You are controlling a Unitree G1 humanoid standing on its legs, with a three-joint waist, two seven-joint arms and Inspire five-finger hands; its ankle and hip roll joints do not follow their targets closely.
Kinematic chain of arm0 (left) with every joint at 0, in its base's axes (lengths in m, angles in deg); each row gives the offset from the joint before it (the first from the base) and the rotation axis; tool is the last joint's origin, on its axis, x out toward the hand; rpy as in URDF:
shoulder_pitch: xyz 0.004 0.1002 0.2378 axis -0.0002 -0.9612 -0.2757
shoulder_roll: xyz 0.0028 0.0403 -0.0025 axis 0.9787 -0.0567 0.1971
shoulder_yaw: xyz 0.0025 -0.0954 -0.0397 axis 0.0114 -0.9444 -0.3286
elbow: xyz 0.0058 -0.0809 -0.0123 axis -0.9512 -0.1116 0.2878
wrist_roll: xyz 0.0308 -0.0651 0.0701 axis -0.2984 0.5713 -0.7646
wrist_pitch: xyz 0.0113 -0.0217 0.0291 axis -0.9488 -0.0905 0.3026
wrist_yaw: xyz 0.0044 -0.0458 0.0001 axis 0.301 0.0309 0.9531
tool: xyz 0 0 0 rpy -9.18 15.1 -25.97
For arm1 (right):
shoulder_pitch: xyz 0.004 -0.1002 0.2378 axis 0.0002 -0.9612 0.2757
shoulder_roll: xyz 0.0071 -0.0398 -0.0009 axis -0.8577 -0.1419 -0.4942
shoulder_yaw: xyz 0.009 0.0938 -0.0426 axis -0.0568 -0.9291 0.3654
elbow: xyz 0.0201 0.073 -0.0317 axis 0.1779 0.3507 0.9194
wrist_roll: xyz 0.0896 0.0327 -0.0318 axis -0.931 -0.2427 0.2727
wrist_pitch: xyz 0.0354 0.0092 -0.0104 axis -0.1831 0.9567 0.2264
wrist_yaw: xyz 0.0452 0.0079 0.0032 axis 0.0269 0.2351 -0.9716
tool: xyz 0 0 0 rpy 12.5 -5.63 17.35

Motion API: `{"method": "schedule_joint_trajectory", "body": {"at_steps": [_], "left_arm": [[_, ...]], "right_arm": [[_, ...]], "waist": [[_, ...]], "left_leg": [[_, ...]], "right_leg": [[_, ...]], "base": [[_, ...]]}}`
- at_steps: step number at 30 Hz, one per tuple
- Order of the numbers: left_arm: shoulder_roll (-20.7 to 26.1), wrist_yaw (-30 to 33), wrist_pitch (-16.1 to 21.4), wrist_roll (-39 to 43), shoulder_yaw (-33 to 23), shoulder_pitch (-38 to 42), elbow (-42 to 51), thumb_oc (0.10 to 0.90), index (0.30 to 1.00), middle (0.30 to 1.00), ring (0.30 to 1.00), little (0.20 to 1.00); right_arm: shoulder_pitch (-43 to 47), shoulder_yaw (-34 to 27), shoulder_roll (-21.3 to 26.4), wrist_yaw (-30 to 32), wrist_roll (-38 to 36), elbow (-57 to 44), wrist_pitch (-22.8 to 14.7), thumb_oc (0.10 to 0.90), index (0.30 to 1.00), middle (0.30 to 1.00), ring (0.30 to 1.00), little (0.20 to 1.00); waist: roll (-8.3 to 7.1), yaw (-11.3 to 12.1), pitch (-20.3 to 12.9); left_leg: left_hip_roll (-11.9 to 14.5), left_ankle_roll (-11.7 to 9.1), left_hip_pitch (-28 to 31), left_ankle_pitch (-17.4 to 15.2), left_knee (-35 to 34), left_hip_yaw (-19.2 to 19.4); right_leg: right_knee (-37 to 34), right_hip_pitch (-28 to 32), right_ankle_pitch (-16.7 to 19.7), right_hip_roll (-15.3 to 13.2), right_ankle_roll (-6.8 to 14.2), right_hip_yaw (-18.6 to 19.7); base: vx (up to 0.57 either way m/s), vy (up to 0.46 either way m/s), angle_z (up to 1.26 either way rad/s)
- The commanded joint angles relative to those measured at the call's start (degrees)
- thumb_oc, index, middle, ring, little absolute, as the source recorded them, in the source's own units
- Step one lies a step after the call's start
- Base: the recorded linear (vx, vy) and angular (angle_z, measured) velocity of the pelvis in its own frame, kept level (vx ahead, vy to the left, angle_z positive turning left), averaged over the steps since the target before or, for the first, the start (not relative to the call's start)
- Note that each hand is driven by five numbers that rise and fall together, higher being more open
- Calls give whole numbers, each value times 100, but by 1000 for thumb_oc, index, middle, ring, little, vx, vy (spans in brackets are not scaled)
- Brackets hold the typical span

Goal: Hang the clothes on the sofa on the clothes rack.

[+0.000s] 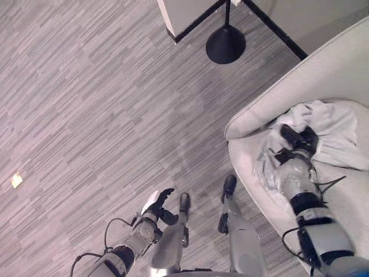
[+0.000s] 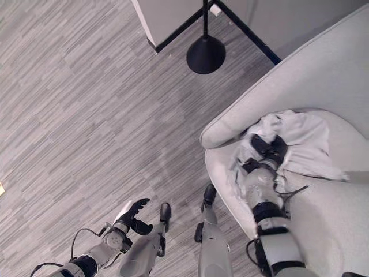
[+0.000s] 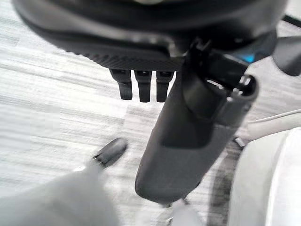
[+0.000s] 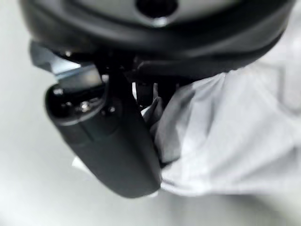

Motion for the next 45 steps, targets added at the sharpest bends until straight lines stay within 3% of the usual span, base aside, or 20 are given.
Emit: {"method": "schedule_joint_trajectory", "body": {"at_steps": [1,8,16,20,25,33,37,45], "left_arm": [[302,125,127,-231,242,-218,-2,800,900,900,900,900],[582,-125,263,-400,-101,-665,654,800,900,900,900,900],[799,-399,338,731,-841,-1142,1776,800,900,900,900,900],[904,-502,369,1114,-1038,-1287,2244,800,900,900,900,900],[1093,-528,426,1774,-1508,-1490,3577,800,900,900,900,900],[1388,127,773,1297,-1903,-989,4969,800,900,900,900,900],[1459,522,885,855,-1837,-658,5158,800,900,900,900,900],[1318,513,950,1332,-1253,276,4987,800,900,900,900,900]], "right_arm": [[-60,-358,182,-130,720,-939,-1042,400,300,300,300,300],[-867,-828,435,-64,1957,-3056,-1066,400,300,300,300,300],[-753,-1004,621,-19,2536,-4351,-865,400,300,300,300,300],[-440,-964,750,39,2711,-4425,-769,400,300,300,300,300],[121,-871,898,108,2869,-4429,-553,400,300,300,300,300],[1517,-563,1171,527,3078,-4048,-457,400,300,300,300,300],[1865,-422,1182,711,2967,-3933,-531,400,300,300,300,300],[3410,207,1359,798,2020,-3051,-812,400,300,300,300,300]], "waist": [[-317,158,-630],[-491,154,-1113],[-700,264,-1671],[-785,312,-1856],[-952,427,-2123],[-1272,588,-2371],[-1423,618,-2435],[-1709,586,-2547]], "left_leg": [[517,-451,-229,756,-373,-69],[544,-418,208,649,-373,-17],[613,-410,649,499,-373,32],[618,-386,745,469,-373,50],[617,-347,926,383,-373,51],[603,-322,1040,309,-373,-59],[608,-312,1100,266,-373,-66],[650,-323,1190,230,-373,-14]], "right_leg": [[37,797,-774,-277,708,410],[37,1241,-866,-236,716,445],[37,1681,-956,-153,703,465],[37,1789,-972,-144,709,456],[37,2042,-1000,-140,694,367],[37,2246,-1001,-138,668,280],[37,2309,-995,-131,675,282],[37,2339,-959,-107,686,343]], "base": [[42,7,9],[87,16,-1],[30,29,0],[2,29,0],[-5,29,0],[-13,13,7],[0,0,0],[1,-1,0]]}}
